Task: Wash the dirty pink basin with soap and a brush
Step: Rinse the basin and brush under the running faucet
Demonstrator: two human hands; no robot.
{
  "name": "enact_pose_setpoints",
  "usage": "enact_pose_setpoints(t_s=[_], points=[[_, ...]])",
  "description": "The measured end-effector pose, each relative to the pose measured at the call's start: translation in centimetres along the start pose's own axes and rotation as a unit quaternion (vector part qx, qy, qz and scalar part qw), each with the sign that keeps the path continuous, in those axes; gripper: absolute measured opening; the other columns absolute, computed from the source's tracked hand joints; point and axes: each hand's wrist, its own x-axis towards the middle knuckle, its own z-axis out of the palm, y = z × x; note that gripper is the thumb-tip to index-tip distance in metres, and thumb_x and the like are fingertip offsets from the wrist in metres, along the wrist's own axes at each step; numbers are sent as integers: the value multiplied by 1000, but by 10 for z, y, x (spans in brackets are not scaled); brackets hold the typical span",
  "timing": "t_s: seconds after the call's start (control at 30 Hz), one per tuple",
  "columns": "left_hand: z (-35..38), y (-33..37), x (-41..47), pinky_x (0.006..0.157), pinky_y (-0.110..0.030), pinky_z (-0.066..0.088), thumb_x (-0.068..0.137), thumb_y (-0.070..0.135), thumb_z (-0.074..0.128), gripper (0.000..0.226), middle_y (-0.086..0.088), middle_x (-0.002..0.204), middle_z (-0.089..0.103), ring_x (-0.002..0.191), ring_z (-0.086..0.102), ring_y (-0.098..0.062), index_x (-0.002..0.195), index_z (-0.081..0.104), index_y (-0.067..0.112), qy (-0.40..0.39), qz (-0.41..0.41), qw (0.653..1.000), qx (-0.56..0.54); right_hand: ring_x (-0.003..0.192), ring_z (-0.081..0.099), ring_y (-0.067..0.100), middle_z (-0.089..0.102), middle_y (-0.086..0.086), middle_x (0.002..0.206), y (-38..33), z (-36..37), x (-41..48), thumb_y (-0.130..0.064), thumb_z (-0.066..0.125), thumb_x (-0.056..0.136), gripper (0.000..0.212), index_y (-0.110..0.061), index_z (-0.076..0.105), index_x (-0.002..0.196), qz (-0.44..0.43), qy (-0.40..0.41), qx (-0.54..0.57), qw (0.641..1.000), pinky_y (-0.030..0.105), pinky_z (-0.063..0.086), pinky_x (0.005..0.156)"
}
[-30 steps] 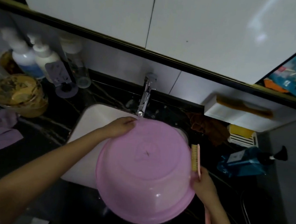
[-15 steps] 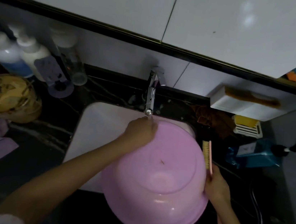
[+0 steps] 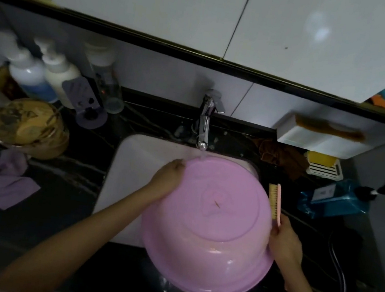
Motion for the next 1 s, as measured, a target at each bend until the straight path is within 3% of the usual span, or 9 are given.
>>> enact_pose_setpoints(t_s=[0.07, 0.13, 0.3, 0.47, 0.57, 0.67, 0.73, 0.83, 1.0], points=[[9, -4, -20, 109, -33, 27, 101, 25, 31, 49, -11, 151, 31, 137, 32, -26, 146, 27, 9, 66, 41, 996, 52, 73, 58, 24, 66, 11, 98, -1, 4, -3, -32, 42, 98, 41, -16, 41, 136, -4, 7, 8, 1000, 34, 48, 63], [5, 1, -9, 108, -35, 29, 100, 26, 32, 50, -10, 152, 31, 136, 33, -26, 147, 26, 12, 63, 61, 993, 82, 76, 61, 26, 65, 11, 97, -1, 8, -4, -32, 41, 98, 41, -15, 41, 135, -8, 8, 21, 1000, 37, 51, 65], [-20, -13, 35, 101, -27, 38, 98, 19, 41, 37, -10, 138, 50, 118, 52, -20, 133, 52, 13, -72, -13, 990, -117, 86, 62, 37, 65, 18, 102, -11, 12, -4, -30, 41, 98, 34, -8, 49, 122, 13, 36, 22, 999, 38, 48, 70], [-19, -39, 0, 98, -28, 41, 96, 41, 44, 43, -5, 131, 56, 118, 53, -21, 129, 58, 17, -46, -64, 989, -125, 81, 62, 31, 65, 15, 100, -8, 9, -9, -29, 43, 98, 32, -7, 50, 119, 21, 25, 49, 998, 38, 50, 67], [-9, -52, -17, 97, -31, 44, 90, 51, 52, 49, -6, 130, 58, 113, 56, -21, 127, 58, 20, -44, -104, 974, -196, 80, 58, 23, 64, 12, 100, -4, -7, -10, -31, 50, 93, 33, -6, 56, 115, 11, -7, 109, 994, 31, 43, 63], [-3, -55, -26, 83, -27, 47, 79, 49, 64, 60, -5, 127, 60, 104, 60, -17, 129, 56, 18, -57, -99, 956, -269, 88, 57, 22, 61, 8, 105, -6, -17, -2, -31, 53, 89, 34, -10, 56, 116, 28, -33, 195, 980, 33, 44, 71], [-1, -51, -31, 70, -19, 43, 85, 43, 61, 51, 2, 126, 59, 94, 59, -8, 129, 54, 20, -65, -86, 956, -272, 88, 57, 20, 61, 9, 111, -9, -22, 5, -31, 54, 88, 34, -12, 54, 116, 61, -44, 253, 965, 32, 46, 70], [0, -35, -39, 61, -15, 34, 93, 31, 53, 38, 7, 118, 56, 82, 51, 5, 131, 50, 25, -50, -68, 957, -276, 89, 56, 23, 59, 11, 112, -14, -30, 17, -36, 59, 87, 55, -4, 48, 131, 118, -51, 342, 931, 31, 45, 75], [5, -19, -41, 67, -19, 39, 86, 33, 58, 48, 2, 124, 58, 100, 56, -9, 133, 49, 24, -35, -36, 957, -287, 93, 56, 25, 60, 18, 120, -9, -34, 22, -31, 58, 92, 50, -1, 50, 131, 79, -24, 350, 933, 32, 46, 81]])
